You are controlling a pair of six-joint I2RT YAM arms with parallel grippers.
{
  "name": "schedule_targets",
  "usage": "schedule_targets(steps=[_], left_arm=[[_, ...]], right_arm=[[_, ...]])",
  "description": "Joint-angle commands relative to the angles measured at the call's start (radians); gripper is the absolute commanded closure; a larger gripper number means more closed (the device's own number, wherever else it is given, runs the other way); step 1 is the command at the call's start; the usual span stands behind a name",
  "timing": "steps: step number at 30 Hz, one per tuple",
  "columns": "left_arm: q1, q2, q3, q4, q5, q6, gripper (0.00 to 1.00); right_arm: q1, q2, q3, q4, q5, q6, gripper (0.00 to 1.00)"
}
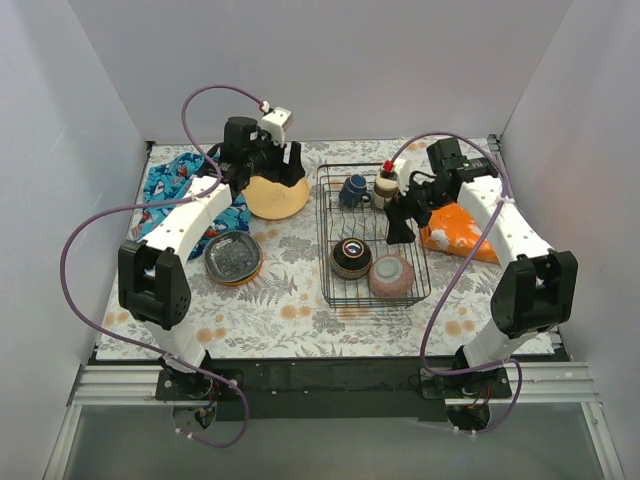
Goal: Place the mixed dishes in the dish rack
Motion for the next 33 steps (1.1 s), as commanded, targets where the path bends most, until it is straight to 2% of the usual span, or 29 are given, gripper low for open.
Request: schedule_targets(steps=[1,7,14,23,33], left_arm=[[-0.002,-0.122,-0.053,-0.035,-0.040,0.088,0.29],[-0.002,-0.147,-0.110,-0.050,-0.078,0.123,0.29],[-0.002,-0.145,-0.117,-0.056,-0.097,0.148,0.29],[-0.002,-0.144,-0.128,-0.056,-0.095,0.146,0.29],[-0.003,-0.145,-0.134,-0.055,-0.098,0.143,0.28]], right_arm=[[0.046,0.003,-0.015,0.007,0.003,-0.167,0.01],[0.103,-0.020,-0.069,-0.002,0.129,-0.361,0.01],[0.131,-0.008,-0.118,-0.020,0.185,-0.471,0.02],[0.161,0.011,-0.110,-0.121,0.132,-0.528,0.01],[0.213,0.070,-0.129,-0.106,0.156,-0.536,0.01]])
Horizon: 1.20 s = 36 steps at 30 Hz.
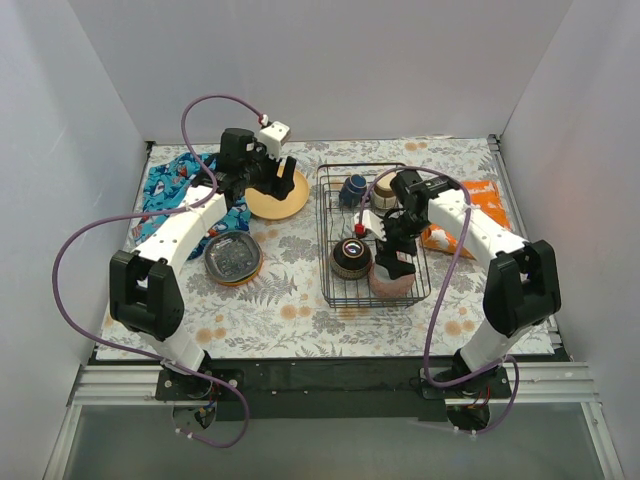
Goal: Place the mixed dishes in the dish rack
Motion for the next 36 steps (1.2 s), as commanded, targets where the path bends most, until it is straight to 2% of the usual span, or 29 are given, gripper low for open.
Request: schedule_targets(steps=[1,5,8,12,18,26,30,36], left_arm=[[-0.002,-0.038,-0.018,-0.006,-0.010,0.011,0.28],[-0.002,-0.043,-0.021,-0.006,-0.015,0.011,0.28],[-0.002,-0.044,-0.026,-0.005,-0.016,0.011,0.28],[-0.002,-0.046,-0.032,-0.003,-0.016,0.013,0.28],[-0.002,-0.038,-0.046,0.007,0.004,-0.007,0.28],[-0.002,-0.024,-0.042,0.015,0.019,-0.024,0.28],[-0.002,-0.026,-0.050,0.015,0.025,-0.029,0.28],[-0.002,-0.031,-0.059,0.015,0.024,-0.032,0.28]], right_arm=[[0.013,0.049,0.015,-0.007,0.001,-0.014,0.01],[0.017,0.075,0.038,0.007,-0.009,-0.009,0.02],[0.024,0.091,0.051,0.001,-0.012,-0.006,0.11],[0.025,0.077,0.060,-0.035,-0.019,-0.009,0.35],[0.025,0.009,0.002,-0.065,-0.030,-0.017,0.52],[0.024,-0.112,-0.049,-0.068,-0.154,-0.025,0.53],[0.024,-0.115,-0.048,-0.059,-0.205,-0.014,0.53],[0.025,-0.074,-0.094,0.001,-0.190,-0.002,0.50]])
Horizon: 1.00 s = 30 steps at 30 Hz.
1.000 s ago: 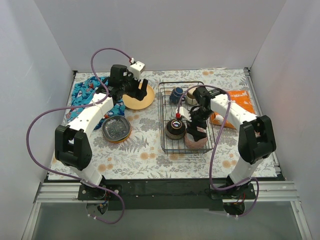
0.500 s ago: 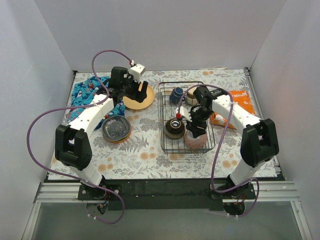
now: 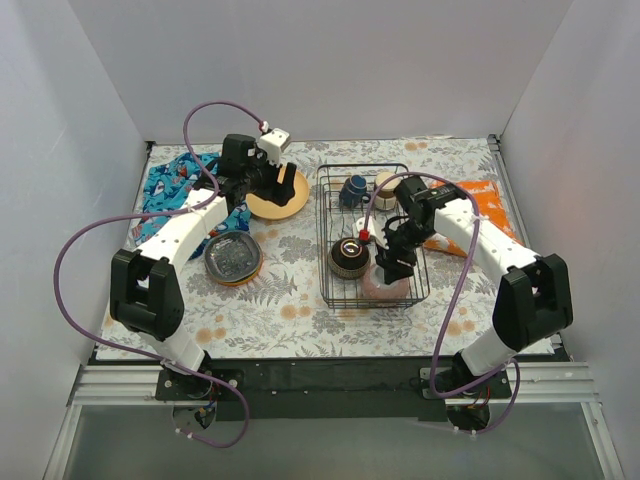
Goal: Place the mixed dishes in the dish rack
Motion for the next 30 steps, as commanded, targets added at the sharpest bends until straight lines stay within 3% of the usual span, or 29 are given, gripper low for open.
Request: schedule_targets(steps=[1,5,7,11,22,26,30], left_arm=[[-0.002,-0.031,-0.012,0.010,0.011,-0.004,0.28],[-0.002,-0.031,-0.009,0.007,0.003,0.001,0.28],[-0.002,-0.026,-0.009,0.008,0.002,0.004,0.28],[-0.002,-0.017,-0.006,0.008,-0.008,0.004,0.28],[0.017,-0.064,-0.075,-0.075,-0.057,0.022,0.23],[0.098,-0.090,-0.081,-0.226,-0.003,0.102,0.23],[0.201,-0.072,-0.071,-0.407,0.083,0.169,0.33]], right_arm=[[0.004,0.018,-0.033,0.033,-0.035,0.013,0.50],[0.004,0.041,-0.039,0.038,0.055,0.019,0.36],[0.003,0.026,-0.042,0.040,0.077,0.016,0.20],[0.001,-0.061,-0.027,0.035,0.092,0.027,0.10],[-0.004,-0.155,-0.051,0.165,0.069,0.266,0.07],[-0.010,-0.184,-0.038,0.245,0.066,0.376,0.08],[-0.013,-0.191,0.005,0.333,0.120,0.565,0.08]])
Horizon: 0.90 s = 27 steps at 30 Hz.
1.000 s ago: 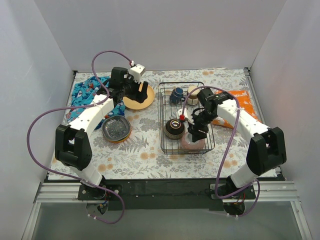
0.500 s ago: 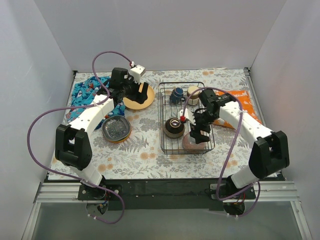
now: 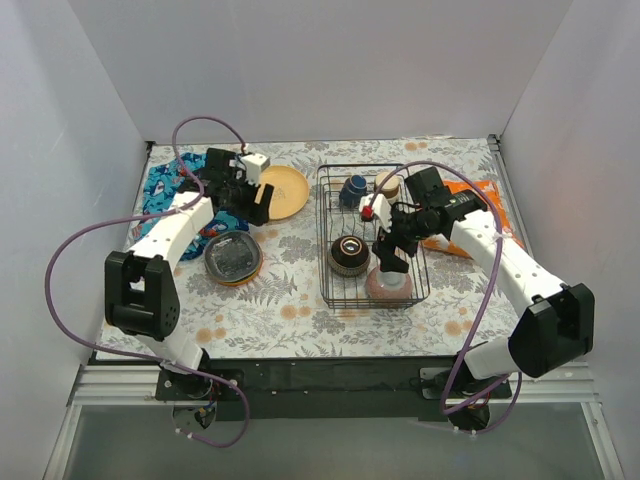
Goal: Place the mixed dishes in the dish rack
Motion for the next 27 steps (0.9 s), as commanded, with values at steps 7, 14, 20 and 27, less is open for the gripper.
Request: schedule_targets(steps=[7,14,20,27], left_arm=[[0.144,-0.135,-0.158,-0.184,-0.039,0.139,0.39],[0.334,-0.098,-0.126,-0.205,-0.168,-0.076,0.51],[0.353,-0.053,-0.142,-0.179,-0.109,-0.100,0.57],[0.368,0.037,-0.110,-0.161,-0.095,-0.108,0.70]], right_arm=[[-0.033,0.013,0.139,0.184,0.048,0.374,0.10],[-0.036,0.013,0.110,0.204,0.025,0.400,0.11],[-0.035,0.030,0.125,0.207,0.008,0.408,0.11],[-0.035,0.033,0.125,0.218,0.017,0.405,0.11]])
